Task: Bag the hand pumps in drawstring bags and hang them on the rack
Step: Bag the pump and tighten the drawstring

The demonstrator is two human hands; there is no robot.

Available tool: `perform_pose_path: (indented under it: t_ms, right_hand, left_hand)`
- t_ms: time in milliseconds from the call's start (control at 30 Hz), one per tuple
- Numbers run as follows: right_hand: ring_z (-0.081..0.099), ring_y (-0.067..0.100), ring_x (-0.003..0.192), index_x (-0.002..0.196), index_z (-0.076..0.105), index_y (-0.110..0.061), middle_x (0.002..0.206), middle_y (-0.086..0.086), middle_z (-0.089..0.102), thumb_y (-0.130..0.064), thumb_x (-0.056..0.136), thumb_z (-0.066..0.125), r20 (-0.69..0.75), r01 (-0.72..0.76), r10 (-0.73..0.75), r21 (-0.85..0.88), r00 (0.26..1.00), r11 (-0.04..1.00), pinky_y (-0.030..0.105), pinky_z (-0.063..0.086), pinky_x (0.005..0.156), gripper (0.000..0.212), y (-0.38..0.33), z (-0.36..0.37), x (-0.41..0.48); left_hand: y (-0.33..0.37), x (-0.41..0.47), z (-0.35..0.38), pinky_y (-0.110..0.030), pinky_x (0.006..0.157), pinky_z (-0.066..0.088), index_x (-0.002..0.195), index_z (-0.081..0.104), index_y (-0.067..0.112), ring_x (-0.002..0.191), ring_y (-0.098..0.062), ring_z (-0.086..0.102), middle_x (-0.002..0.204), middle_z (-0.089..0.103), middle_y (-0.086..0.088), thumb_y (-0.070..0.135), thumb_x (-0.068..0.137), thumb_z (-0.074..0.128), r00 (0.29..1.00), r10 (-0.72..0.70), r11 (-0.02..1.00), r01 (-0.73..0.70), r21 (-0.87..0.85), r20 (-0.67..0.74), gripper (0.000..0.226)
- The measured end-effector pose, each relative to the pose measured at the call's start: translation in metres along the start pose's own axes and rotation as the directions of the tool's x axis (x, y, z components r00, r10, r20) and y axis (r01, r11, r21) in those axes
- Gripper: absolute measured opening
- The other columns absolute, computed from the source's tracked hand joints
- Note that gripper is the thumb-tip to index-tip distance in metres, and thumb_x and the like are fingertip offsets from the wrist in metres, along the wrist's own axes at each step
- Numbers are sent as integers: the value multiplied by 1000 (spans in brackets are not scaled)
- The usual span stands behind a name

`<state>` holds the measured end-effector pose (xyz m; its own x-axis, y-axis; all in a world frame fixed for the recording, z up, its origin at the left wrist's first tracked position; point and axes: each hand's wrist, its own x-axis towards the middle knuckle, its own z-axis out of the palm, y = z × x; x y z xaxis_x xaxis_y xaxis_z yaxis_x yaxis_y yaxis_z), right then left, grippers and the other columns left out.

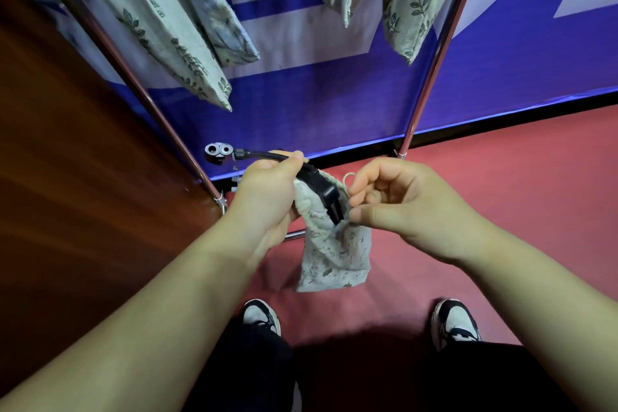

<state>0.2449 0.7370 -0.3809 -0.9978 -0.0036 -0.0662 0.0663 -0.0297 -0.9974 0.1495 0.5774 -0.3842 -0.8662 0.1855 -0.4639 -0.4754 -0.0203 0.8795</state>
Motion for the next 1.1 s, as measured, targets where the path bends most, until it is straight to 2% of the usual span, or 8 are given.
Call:
perform_pose_path:
  t_ms: [133, 233, 400, 533, 667, 800, 933, 1100]
  right_hand:
    - [46, 11, 63, 85, 68, -14, 78, -7, 64, 1, 71, 85, -24, 0, -3, -147, 1000, 989, 28, 44, 65, 27, 4, 1, 0]
    - [43, 2, 60, 87, 64, -18, 76, -15, 58, -14, 67, 92, -95, 2, -40, -368, 995, 930, 16, 38, 60, 35, 8, 10, -1]
    - [48, 4, 64, 84, 53, -23, 78, -10, 60, -29, 62, 92, -247, 35, -214, -575, 945, 817, 12, 36, 57, 46, 15, 28, -4]
    - [53, 8, 69, 81, 54, -22, 74, -10, 63, -28, 67, 87, -308, -22, -286, -713, 907, 701, 17, 39, 61, 37, 20, 35, -6]
    - [54, 2, 58, 82, 58, -23, 75, -7, 68, -10, 76, 80, -277, -14, -194, -605, 941, 796, 15, 42, 58, 27, 21, 28, -1]
    - [54, 22, 66, 90, 65, -25, 80, 7, 65, -9, 84, 66, -69, -2, -19, -295, 997, 955, 46, 52, 67, 17, 14, 15, 5]
    - [48, 18, 68, 92, 69, -27, 74, -1, 55, -20, 81, 58, 20, -34, 41, -287, 999, 957, 39, 44, 66, 17, 9, 12, 7]
    - [48, 13, 60, 81, 69, -23, 63, -6, 54, -17, 76, 67, -96, -34, -2, -381, 995, 924, 39, 46, 60, 7, 11, 13, 5]
  left_hand:
    - [2, 1, -1, -38, 64, 62, 92, 60, 10, 67, -28, 72, 76, 73, -15, 14, 103, 53, 999, -34, 996, 32, -78, -17, 13]
    - [5, -5, 3, -30, 52, 59, 99, 55, 10, 53, -20, 70, 56, 67, -6, 12, 103, 51, 998, -58, 991, 58, -119, 4, 6]
    - [7, -10, 6, -29, 50, 59, 106, 52, 9, 49, -17, 69, 44, 58, 2, 12, 104, 51, 997, -77, 986, 79, -145, 21, 3]
    - [9, -10, 5, -31, 50, 60, 109, 50, 8, 48, -17, 69, 40, 54, 2, 11, 104, 49, 994, -103, 976, 107, -189, 31, 6]
    - [10, -8, 3, -30, 49, 58, 107, 52, 6, 48, -17, 68, 45, 60, -2, 10, 104, 51, 994, -109, 971, 111, -211, 22, 5]
    - [6, 0, -2, -33, 55, 59, 93, 57, 8, 57, -24, 70, 59, 68, -8, 13, 101, 56, 995, -87, 982, 78, -170, -46, 9]
    - [0, 4, -2, -35, 63, 60, 93, 60, 9, 65, -27, 70, 67, 70, -10, 14, 101, 57, 995, -83, 987, 73, -144, -61, 10]
    - [0, 0, 0, -32, 54, 59, 94, 59, 8, 64, -26, 72, 76, 69, -13, 11, 101, 57, 996, -83, 981, 77, -177, -29, 8]
